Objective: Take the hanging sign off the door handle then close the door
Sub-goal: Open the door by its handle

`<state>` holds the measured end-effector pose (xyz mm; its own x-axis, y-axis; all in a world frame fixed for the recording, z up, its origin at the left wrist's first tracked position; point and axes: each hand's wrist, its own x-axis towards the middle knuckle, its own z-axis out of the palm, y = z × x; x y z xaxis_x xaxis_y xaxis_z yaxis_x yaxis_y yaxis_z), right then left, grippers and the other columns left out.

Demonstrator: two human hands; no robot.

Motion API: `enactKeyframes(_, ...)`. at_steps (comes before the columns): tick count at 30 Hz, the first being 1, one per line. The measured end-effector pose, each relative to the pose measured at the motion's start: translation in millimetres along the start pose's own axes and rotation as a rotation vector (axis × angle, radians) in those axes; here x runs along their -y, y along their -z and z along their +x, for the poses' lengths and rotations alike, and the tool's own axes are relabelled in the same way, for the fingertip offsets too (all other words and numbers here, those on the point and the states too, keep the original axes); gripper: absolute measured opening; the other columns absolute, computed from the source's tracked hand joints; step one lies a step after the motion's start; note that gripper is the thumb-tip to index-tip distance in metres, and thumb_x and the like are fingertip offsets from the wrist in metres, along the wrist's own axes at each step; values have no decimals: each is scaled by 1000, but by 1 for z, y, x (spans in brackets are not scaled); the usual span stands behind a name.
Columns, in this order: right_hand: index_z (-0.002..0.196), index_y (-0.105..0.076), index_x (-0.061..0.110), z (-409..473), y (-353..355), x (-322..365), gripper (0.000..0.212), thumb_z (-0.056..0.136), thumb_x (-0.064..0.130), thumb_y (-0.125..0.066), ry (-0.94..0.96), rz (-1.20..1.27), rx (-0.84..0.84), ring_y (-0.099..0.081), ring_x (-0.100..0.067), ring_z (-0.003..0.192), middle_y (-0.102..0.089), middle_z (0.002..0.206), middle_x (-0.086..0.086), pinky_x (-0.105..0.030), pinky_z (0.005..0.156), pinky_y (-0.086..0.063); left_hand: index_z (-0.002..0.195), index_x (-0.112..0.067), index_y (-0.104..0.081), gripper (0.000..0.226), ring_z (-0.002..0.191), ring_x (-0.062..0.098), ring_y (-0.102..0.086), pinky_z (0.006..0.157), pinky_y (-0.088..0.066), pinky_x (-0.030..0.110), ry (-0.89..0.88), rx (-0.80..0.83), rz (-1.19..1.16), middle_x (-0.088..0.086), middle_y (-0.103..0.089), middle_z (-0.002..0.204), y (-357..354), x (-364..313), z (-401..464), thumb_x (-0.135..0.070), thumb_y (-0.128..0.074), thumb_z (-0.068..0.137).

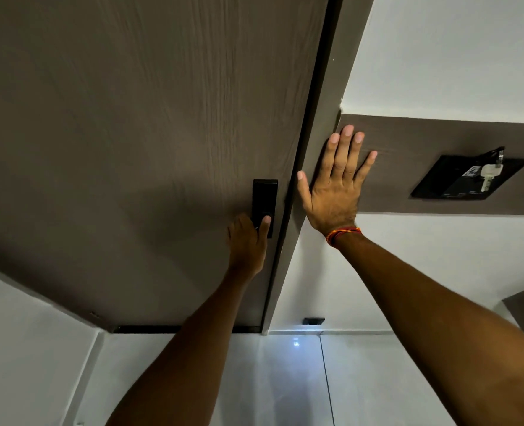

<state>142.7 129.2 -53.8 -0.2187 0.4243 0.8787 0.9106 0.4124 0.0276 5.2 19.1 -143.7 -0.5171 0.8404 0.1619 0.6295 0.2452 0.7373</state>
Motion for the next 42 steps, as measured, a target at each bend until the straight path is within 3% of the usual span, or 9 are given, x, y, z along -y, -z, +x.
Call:
enactKeyframes(6, 156, -19, 0, 0, 3, 0, 81, 102, 52, -51, -16, -7, -8, 25, -21, 158, -18, 162, -21, -53, 127, 12, 92, -3, -54, 62, 86, 28, -55, 87, -48, 42, -8, -25, -129, 15, -56, 87, -2, 0, -12, -60, -29, 93)
enactKeyframes(10, 157, -22, 1, 0, 7, -4, 77, 104, 51, -47, 31, 20, 17, -16, -38, 155, -33, 162, -25, -57, 128, 4, 79, -2, -49, 63, 69, 34, -52, 71, -49, 51, -81, -44, -163, 19, -49, 71, 0, 3, -22, -60, -29, 95)
enactKeyframes(12, 158, -22, 2, -1, 8, -2, 77, 104, 51, -45, 35, 21, 32, -21, -39, 153, -33, 163, -24, -60, 127, -2, 80, -6, -48, 67, 69, 32, -51, 69, -50, 48, -84, -48, -128, 13, -46, 70, 2, 7, -28, -66, -24, 93)
enactKeyframes(15, 160, -20, 4, 1, 14, -7, 79, 102, 50, -48, 70, 77, 41, -19, -36, 153, -29, 165, -21, -63, 124, -10, 92, -18, -48, 59, 82, 20, -51, 79, -53, 45, -3, -70, 4, 2, -50, 84, 3, 5, -48, -70, -21, 93)
enactKeyframes(19, 166, -6, 13, 1, 19, -24, 83, 102, 48, -46, 202, 153, 80, -10, -32, 157, -8, 169, -14, -58, 127, 8, 97, -22, -47, 60, 90, 19, -50, 90, -49, 43, 81, -95, 220, -2, -51, 94, 16, -8, -66, -77, -21, 89)
enactKeyframes(24, 166, -14, 14, -2, 31, -50, 80, 101, 42, -51, 350, 273, 153, -10, -29, 160, -10, 173, -10, -53, 127, 10, 102, -20, -52, 64, 110, 25, -54, 117, -28, 50, 69, -89, 499, 5, -61, 106, 40, -30, -88, -79, -30, 88)
enactKeyframes(29, 166, -14, 12, 0, 50, -58, 80, 101, 40, -51, 398, 378, 244, -14, -31, 161, -12, 174, -11, -56, 125, 1, 114, -15, -55, 65, 118, 29, -54, 121, -22, 50, 105, -64, 778, 9, -63, 120, 51, -48, -114, -71, -29, 92)
enactKeyframes(35, 167, -10, 12, -5, 65, -58, 82, 101, 41, -49, 409, 475, 318, -10, -32, 162, -7, 175, -12, -61, 128, -9, 128, -10, -51, 59, 130, 31, -48, 123, -19, 49, 245, -102, 796, 15, -57, 134, 48, -70, -153, -56, -33, 95)
enactKeyframes(42, 166, -10, 10, -16, 65, -57, 83, 101, 46, -48, 422, 530, 341, -11, -32, 162, -6, 174, -13, -64, 127, -14, 143, -3, -38, 63, 150, 34, -23, 125, -13, 48, 413, -135, 892, 21, -36, 155, 42, -86, -184, -47, -38, 98)
